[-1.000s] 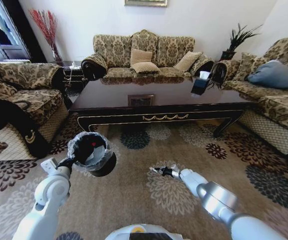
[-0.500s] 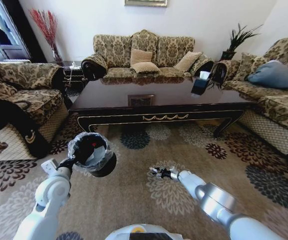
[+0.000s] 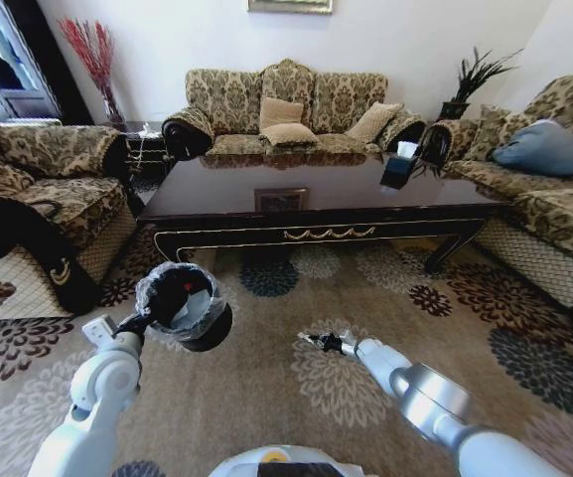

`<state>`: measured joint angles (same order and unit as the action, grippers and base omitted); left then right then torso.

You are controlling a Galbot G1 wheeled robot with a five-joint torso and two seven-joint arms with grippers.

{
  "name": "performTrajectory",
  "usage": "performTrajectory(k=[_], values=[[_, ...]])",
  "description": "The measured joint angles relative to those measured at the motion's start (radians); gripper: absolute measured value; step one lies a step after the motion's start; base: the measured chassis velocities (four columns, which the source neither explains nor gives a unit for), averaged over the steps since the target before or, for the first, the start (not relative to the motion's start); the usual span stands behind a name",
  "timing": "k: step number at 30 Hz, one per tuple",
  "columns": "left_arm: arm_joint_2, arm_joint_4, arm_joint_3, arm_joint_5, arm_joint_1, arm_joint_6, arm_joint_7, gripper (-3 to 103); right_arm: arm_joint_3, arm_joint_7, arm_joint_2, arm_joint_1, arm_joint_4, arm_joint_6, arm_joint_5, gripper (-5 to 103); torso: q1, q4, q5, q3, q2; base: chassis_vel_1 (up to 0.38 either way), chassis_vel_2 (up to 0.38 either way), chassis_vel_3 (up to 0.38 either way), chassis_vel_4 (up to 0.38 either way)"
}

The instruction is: Move to the front of the table and pick up the trash from the floor, then place it into the trash bin.

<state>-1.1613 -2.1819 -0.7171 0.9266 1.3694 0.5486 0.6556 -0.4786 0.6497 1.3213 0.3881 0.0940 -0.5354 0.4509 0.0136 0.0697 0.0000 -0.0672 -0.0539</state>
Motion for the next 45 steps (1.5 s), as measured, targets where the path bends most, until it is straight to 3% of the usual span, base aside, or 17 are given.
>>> performTrajectory(k=[1,5,8,13,17,18,20,22,25,27,30,32,38,45], values=[[0.000,0.000,0.000,0.000,0.000,0.000,0.000,3,0.000,0.000,0.000,0.000,0.000,0.000,0.000,12,0.000,0.0000,0.0000,0.000,0.000,0.000,0.000,0.000,0.000],[0.000,0.000,0.000,-0.001,0.002,0.000,0.000,3,0.000,-0.011,0.002,0.000,0.000,-0.001,-0.003,33,0.000,0.0000,0.0000,0.000,0.000,0.000,0.000,0.000,0.000],[0.000,0.000,0.000,-0.002,0.002,0.000,0.000,3,0.000,-0.017,0.003,0.000,0.000,-0.001,-0.004,38,0.000,0.0000,0.0000,0.000,0.000,0.000,0.000,0.000,0.000],[0.000,0.000,-0.001,-0.003,0.004,0.000,0.000,3,0.001,-0.023,0.004,0.001,-0.001,-0.001,-0.006,61,0.000,-0.0001,0.0000,0.000,0.000,0.000,0.000,0.000,0.000],[-0.001,0.000,-0.001,-0.003,0.004,0.000,-0.001,3,0.002,-0.025,0.006,0.004,-0.004,0.001,-0.012,71,0.000,0.0000,0.0000,0.000,0.000,0.000,0.000,0.000,0.000],[-0.001,0.000,-0.001,-0.003,0.004,0.000,-0.001,3,0.003,-0.025,0.006,0.005,-0.004,0.003,-0.013,79,0.000,0.0000,0.0000,0.000,0.000,0.000,0.000,0.000,0.000],[-0.001,0.000,-0.001,-0.004,0.004,0.000,-0.001,3,0.003,-0.025,0.007,0.006,-0.005,0.005,-0.014,79,0.000,0.0000,0.0000,0.000,0.000,0.000,0.000,0.000,0.000],[-0.001,0.000,-0.001,-0.004,0.004,0.000,-0.001,3,0.003,-0.024,0.007,0.007,-0.005,0.005,-0.015,74,0.000,0.0000,0.0000,0.000,0.000,0.000,0.000,0.000,0.000],[-0.001,0.002,0.000,-0.005,0.001,0.000,-0.001,3,0.005,-0.019,0.006,0.007,-0.005,0.005,-0.015,58,0.000,0.0000,0.0000,0.000,0.000,0.000,0.000,0.000,0.000],[-0.001,0.003,0.000,-0.005,0.001,0.000,-0.001,3,0.005,-0.018,0.006,0.007,-0.005,0.005,-0.015,58,0.000,0.0000,0.0000,0.000,0.000,0.000,0.000,0.000,0.000],[0.000,0.004,0.001,-0.005,-0.001,0.000,-0.002,3,0.005,-0.006,0.004,0.006,-0.005,0.005,-0.013,37,0.000,0.0000,0.0000,0.000,0.000,0.000,0.000,0.000,0.000],[0.000,0.004,0.001,-0.005,-0.001,0.000,-0.002,3,0.005,-0.006,0.004,0.006,-0.006,0.004,-0.012,37,0.000,0.0000,0.0000,0.000,0.000,0.000,0.000,0.000,0.000],[0.003,0.005,0.001,-0.005,-0.001,-0.001,-0.002,3,0.007,0.004,0.003,0.009,-0.005,-0.006,-0.013,9,0.000,0.0000,0.0001,0.000,0.000,0.000,0.000,0.000,0.000],[0.002,0.016,0.012,-0.010,-0.002,-0.002,-0.004,3,0.065,0.043,-0.004,-0.004,0.018,-0.066,-0.013,1,0.000,0.0001,0.0000,0.000,0.000,0.000,0.000,0.000,0.000]])
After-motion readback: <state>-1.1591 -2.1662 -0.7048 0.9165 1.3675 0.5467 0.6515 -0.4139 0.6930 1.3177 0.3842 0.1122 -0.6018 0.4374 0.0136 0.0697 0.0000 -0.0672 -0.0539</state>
